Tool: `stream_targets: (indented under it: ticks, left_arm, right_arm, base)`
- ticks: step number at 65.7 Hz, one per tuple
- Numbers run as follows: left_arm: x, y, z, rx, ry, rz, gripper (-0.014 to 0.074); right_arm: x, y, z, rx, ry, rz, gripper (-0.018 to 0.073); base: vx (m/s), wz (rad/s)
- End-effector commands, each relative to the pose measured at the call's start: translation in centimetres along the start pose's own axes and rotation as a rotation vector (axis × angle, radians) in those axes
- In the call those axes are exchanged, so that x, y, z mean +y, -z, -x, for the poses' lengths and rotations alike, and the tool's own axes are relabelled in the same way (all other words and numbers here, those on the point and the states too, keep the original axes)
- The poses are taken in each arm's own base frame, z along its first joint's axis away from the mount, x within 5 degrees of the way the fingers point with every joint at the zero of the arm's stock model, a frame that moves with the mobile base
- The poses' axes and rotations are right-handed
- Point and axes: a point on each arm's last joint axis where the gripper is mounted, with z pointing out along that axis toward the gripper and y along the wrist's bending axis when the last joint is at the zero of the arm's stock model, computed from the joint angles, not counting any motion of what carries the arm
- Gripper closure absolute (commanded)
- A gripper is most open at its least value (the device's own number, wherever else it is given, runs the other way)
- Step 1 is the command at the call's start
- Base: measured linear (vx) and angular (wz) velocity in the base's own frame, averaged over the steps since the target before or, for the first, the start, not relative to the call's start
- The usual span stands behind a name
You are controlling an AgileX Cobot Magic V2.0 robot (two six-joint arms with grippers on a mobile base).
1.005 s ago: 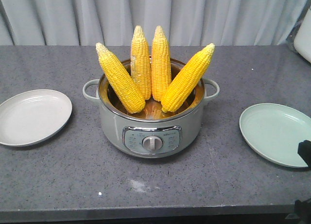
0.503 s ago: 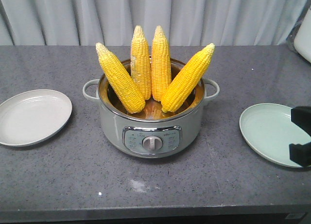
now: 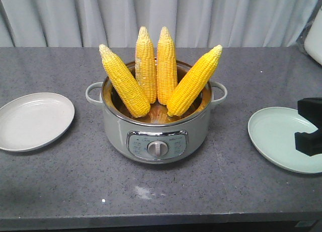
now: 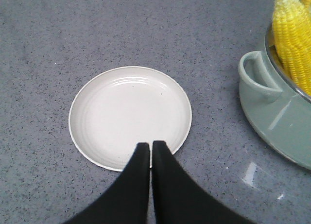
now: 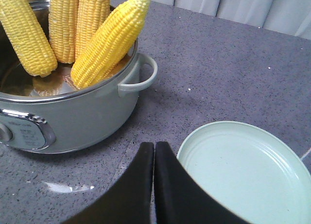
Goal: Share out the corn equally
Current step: 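Lower both grippers toward the counter beside the plates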
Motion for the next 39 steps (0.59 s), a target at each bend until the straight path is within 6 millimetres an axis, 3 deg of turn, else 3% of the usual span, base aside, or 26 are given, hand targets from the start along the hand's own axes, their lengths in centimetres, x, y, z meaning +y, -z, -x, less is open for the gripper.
stream_targets:
  ticks: [1, 8, 15, 22, 29, 39]
  left_arm:
    - [0.0, 0.7, 1.1, -0.082, -0.033, 0.0, 0.0538]
    - [-0.2, 0.7, 1.1, -0.074, -0.079, -0.017, 0.0385]
    - [-0.4, 0.7, 1.1, -0.081, -0.113, -0.034, 0.0151]
    - [-0.7, 0.8, 1.1, -0.077, -0.086, -0.07, -0.0021]
    - [-1.4, 0.8, 0.9, -0.069, -0.12, -0.141, -0.0097]
    - [-3.1, 1.1, 1.0, -0.097, -0.212, -0.288, -0.0083]
  right_arm:
    - [-0.2, 0.6, 1.4, -0.087, 0.027, -0.019, 0.0505]
    - [-0.2, 0.6, 1.4, -0.079, 0.031, -0.018, 0.0378]
    - [-0.2, 0.6, 1.4, -0.079, 0.027, -0.016, 0.0156]
    - [-0.1, 0.6, 1.3, -0.076, 0.019, -0.012, -0.0041]
    - [-0.1, 0.5, 1.4, -0.074, -0.016, -0.009, -0.0163]
    - [-0.2, -1.2, 1.3, -0.022, -0.056, -0.007, -0.016]
  base:
    - [0.0, 0.0]
    - [0.0, 0.0]
    - [0.0, 0.0]
    - [0.0, 0.0]
    - [0.0, 0.0]
    - [0.0, 0.0]
